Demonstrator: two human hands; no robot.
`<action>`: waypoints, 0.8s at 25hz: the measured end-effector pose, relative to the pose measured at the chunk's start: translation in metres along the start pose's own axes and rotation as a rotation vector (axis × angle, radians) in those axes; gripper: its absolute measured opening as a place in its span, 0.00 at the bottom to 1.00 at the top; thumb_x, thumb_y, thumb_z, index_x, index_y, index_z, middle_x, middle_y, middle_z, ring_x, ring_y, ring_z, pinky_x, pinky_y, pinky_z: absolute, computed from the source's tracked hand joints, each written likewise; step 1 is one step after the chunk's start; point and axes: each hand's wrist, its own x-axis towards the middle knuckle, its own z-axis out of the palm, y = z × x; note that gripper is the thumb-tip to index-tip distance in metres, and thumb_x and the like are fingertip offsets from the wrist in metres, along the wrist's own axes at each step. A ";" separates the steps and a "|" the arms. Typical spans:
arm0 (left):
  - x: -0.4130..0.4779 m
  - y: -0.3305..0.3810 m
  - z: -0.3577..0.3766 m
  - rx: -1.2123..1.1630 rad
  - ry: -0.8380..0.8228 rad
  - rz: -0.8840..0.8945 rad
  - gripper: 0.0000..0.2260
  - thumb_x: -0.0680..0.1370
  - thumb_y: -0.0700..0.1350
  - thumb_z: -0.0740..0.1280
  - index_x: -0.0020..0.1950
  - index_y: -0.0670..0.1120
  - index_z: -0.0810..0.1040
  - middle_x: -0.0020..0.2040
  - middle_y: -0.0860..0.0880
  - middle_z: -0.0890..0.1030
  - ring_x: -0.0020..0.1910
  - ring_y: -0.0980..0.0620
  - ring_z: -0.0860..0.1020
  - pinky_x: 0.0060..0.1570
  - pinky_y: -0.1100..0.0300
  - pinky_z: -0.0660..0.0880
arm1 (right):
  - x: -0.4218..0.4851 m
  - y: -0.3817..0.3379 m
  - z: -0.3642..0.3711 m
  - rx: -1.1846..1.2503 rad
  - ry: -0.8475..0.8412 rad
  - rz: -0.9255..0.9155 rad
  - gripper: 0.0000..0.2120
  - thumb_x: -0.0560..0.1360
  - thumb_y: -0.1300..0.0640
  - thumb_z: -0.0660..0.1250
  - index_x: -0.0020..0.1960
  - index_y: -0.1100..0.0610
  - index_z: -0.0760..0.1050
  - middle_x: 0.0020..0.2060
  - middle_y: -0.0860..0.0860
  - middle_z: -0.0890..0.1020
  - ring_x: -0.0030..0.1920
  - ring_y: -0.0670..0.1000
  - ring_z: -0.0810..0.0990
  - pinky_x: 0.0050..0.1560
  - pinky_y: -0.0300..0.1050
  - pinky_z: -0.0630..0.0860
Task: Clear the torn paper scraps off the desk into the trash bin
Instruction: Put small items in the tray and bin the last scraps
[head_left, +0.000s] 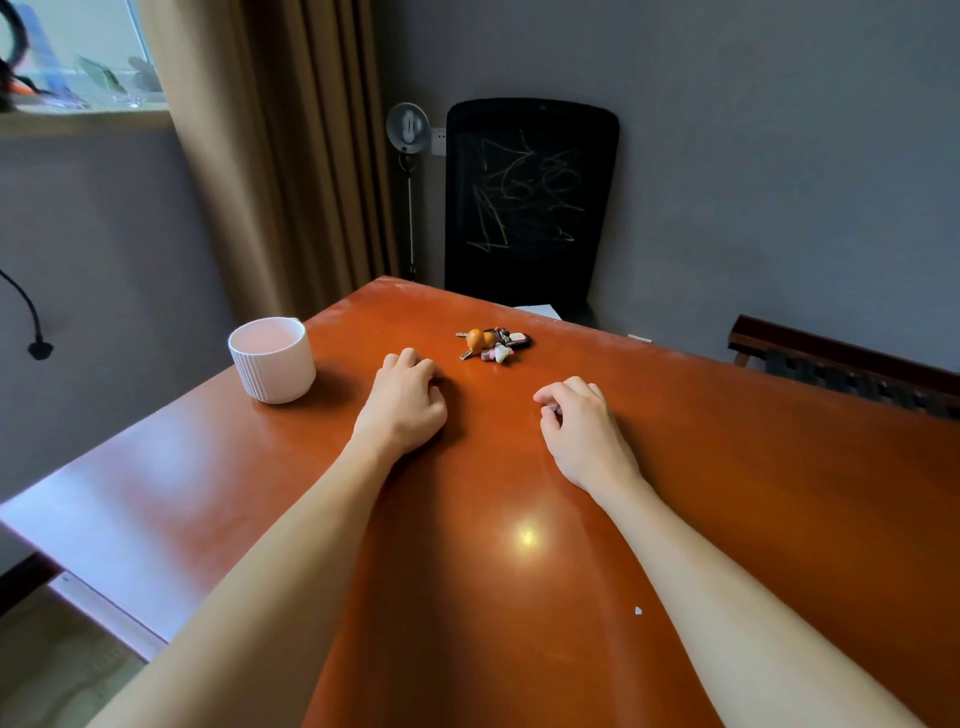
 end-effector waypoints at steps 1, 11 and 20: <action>0.000 0.000 -0.001 -0.029 0.003 0.010 0.14 0.79 0.43 0.59 0.62 0.47 0.77 0.59 0.48 0.74 0.59 0.48 0.69 0.61 0.54 0.71 | 0.000 0.000 0.000 -0.002 -0.001 -0.006 0.12 0.82 0.58 0.58 0.61 0.51 0.77 0.56 0.47 0.76 0.58 0.47 0.71 0.52 0.46 0.79; -0.024 0.010 -0.007 -0.165 0.050 0.054 0.09 0.80 0.36 0.62 0.56 0.44 0.79 0.52 0.46 0.75 0.51 0.47 0.76 0.53 0.54 0.76 | -0.010 -0.010 -0.010 0.009 0.001 -0.045 0.11 0.82 0.60 0.59 0.61 0.52 0.77 0.54 0.48 0.78 0.55 0.48 0.73 0.49 0.43 0.76; -0.077 0.053 -0.009 -0.229 0.069 0.138 0.10 0.79 0.35 0.62 0.53 0.46 0.79 0.46 0.52 0.76 0.46 0.50 0.76 0.47 0.60 0.73 | -0.062 -0.029 -0.025 0.358 -0.008 0.074 0.09 0.80 0.59 0.64 0.56 0.50 0.79 0.49 0.42 0.78 0.53 0.45 0.75 0.51 0.37 0.75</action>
